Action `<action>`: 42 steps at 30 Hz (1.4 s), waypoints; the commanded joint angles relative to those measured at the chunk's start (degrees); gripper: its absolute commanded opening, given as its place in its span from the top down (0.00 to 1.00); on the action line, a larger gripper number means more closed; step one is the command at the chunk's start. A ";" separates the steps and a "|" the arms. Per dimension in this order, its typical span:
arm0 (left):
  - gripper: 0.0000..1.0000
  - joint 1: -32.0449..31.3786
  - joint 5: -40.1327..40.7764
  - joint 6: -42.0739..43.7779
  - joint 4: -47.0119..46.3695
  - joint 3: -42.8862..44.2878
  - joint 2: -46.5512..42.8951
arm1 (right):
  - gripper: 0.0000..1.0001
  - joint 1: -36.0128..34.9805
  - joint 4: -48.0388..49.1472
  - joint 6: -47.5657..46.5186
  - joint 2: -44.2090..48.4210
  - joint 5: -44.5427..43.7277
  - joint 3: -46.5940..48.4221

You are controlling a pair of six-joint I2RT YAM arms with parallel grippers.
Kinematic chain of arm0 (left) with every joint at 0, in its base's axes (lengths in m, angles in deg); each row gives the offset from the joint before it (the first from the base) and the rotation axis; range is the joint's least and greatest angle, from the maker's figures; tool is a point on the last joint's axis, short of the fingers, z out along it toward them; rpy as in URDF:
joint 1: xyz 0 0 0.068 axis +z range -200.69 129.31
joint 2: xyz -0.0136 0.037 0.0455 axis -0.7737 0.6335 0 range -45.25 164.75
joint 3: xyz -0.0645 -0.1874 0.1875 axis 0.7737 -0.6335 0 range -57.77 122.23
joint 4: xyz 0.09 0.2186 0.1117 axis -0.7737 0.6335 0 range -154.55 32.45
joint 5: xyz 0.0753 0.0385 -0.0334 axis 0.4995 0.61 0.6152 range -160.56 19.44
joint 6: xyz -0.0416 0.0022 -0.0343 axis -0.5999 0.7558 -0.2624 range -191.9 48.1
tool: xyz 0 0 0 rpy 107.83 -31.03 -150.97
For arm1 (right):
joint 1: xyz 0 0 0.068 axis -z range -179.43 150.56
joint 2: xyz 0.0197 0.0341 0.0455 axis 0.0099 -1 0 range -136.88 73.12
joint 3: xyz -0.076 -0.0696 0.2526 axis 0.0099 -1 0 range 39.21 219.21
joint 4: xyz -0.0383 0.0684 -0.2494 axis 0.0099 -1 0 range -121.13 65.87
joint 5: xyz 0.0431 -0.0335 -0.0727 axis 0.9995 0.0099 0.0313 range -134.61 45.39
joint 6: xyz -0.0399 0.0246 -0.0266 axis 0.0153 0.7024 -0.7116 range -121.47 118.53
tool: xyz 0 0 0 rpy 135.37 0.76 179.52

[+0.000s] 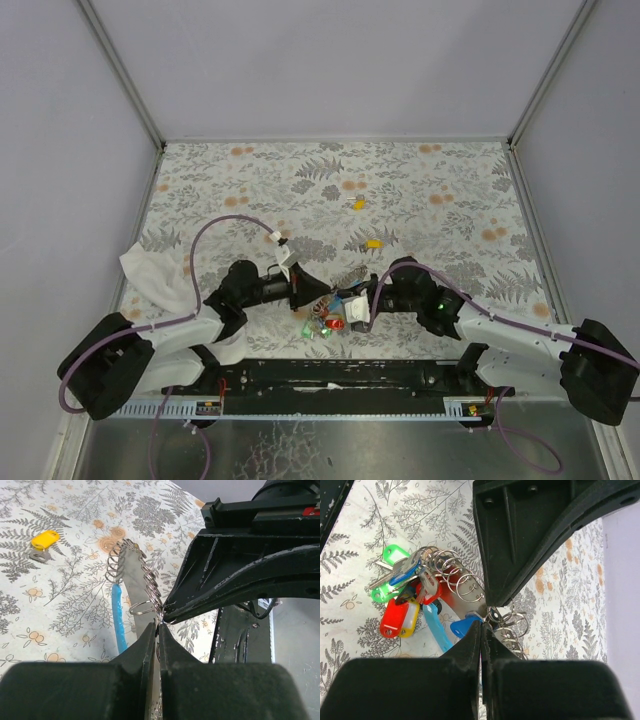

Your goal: Put the keys on the keyring

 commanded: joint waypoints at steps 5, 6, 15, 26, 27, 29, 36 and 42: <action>0.83 0.70 7.80 2.76 -0.46 -0.77 -6.55 | 1.00 -0.68 6.94 6.64 2.26 -0.05 -2.16; 0.78 0.70 8.37 3.41 0.86 -0.99 -7.49 | 1.00 -0.70 6.87 7.08 2.03 -0.36 -2.14; 0.57 0.70 19.41 7.73 11.09 -3.80 -19.79 | 1.00 -0.71 10.09 11.77 1.96 -1.52 -3.32; 0.49 0.70 32.66 6.47 17.48 -5.78 -28.09 | 1.00 -0.71 11.12 11.36 -6.92 -0.46 9.00; 0.49 0.70 34.50 6.06 18.51 -5.75 -29.01 | 1.00 -0.73 10.96 10.99 -8.44 0.00 10.83; 0.48 0.70 38.21 5.12 19.98 -6.22 -31.09 | 1.00 -0.72 10.71 10.35 -11.47 0.64 14.68; 0.41 0.75 48.53 3.07 24.30 -8.26 -40.33 | 1.00 -0.66 18.37 11.14 -21.50 -2.84 24.32; 0.33 0.70 52.66 2.31 26.27 -10.36 -47.68 | 1.00 -0.69 24.07 14.11 -25.50 -7.64 24.68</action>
